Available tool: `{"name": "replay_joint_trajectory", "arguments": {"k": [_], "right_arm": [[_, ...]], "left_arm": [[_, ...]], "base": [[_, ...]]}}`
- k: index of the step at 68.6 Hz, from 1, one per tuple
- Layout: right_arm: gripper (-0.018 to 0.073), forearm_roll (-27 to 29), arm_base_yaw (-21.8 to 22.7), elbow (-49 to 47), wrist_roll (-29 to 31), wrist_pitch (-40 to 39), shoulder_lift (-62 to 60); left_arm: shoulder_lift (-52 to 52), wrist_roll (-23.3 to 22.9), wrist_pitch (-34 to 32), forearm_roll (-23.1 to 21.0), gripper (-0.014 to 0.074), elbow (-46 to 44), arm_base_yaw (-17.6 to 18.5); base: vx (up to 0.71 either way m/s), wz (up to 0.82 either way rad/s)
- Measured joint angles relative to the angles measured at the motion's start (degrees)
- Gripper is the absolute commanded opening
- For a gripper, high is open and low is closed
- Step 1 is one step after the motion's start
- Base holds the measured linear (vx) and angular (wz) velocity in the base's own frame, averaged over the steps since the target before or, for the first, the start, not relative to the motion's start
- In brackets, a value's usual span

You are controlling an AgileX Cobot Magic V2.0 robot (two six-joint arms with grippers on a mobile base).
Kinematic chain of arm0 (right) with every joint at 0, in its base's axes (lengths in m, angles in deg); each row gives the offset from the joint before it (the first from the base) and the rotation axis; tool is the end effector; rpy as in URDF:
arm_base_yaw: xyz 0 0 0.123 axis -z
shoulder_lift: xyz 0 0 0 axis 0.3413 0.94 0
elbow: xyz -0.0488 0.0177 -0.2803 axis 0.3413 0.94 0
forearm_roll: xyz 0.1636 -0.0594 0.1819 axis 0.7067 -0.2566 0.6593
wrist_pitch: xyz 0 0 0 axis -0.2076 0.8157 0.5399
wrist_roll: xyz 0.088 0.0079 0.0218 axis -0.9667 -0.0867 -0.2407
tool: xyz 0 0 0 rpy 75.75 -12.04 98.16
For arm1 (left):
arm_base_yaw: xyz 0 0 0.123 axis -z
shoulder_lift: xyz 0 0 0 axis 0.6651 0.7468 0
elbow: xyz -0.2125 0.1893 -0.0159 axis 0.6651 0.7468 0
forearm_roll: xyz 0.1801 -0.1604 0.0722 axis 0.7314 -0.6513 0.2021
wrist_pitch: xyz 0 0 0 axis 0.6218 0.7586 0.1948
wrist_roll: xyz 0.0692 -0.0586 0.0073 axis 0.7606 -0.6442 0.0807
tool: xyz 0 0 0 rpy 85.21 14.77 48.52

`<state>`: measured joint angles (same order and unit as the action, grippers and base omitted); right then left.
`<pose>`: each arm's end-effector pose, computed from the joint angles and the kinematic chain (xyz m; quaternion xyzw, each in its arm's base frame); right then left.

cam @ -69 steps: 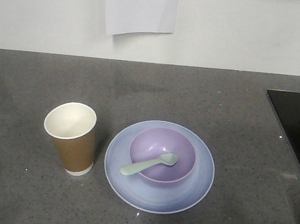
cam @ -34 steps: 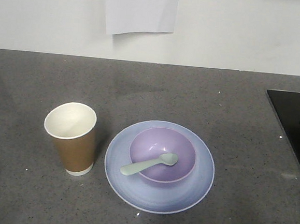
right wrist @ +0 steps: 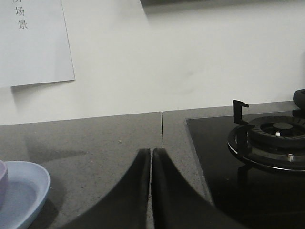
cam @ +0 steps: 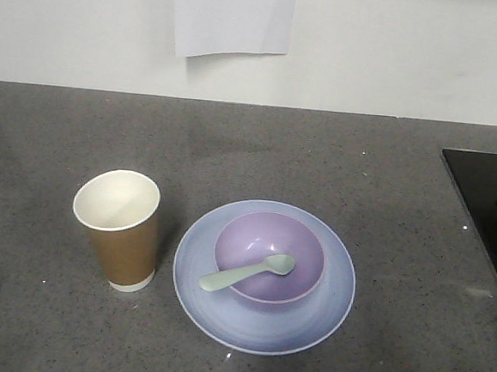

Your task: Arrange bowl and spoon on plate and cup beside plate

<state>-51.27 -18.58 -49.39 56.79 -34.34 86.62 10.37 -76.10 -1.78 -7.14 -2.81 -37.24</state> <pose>0.0566 -0.0015 0.2031 0.0472 0.6841 0.0319 0.7271 0.0566 -0.0037 0.1964 -0.0239 0.7146 -0.0725 0.6954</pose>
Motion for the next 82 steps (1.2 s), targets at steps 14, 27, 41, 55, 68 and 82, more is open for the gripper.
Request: {"name": "replay_joint_trajectory", "arguments": {"k": [14,27,41,55,68,82], "right_arm": [[-0.0001,0.1,0.0,0.0,-0.2,-0.1,0.0],[-0.0001,0.4,0.0,0.0,-0.5,-0.1,0.0],[-0.0001,0.4,0.0,0.0,-0.5,-0.1,0.0],[-0.0001,0.4,0.0,0.0,-0.5,-0.1,0.0],[-0.0001,0.4,0.0,0.0,-0.5,-0.1,0.0],[-0.0001,0.4,0.0,0.0,-0.5,-0.1,0.0]], "left_arm": [[0.0,0.0,0.0,0.0,-0.0006,0.0,0.0],[0.0,0.0,0.0,0.0,-0.0006,0.0,0.0],[0.0,0.0,0.0,0.0,-0.0006,0.0,0.0],[0.0,0.0,0.0,0.0,-0.0006,0.0,0.0],[0.0,0.0,0.0,0.0,-0.0006,0.0,0.0],[0.0,0.0,0.0,0.0,-0.0006,0.0,0.0]], "base": [[0.0,0.0],[0.0,0.0],[0.0,0.0],[0.0,0.0],[0.0,0.0],[0.0,0.0]]}}
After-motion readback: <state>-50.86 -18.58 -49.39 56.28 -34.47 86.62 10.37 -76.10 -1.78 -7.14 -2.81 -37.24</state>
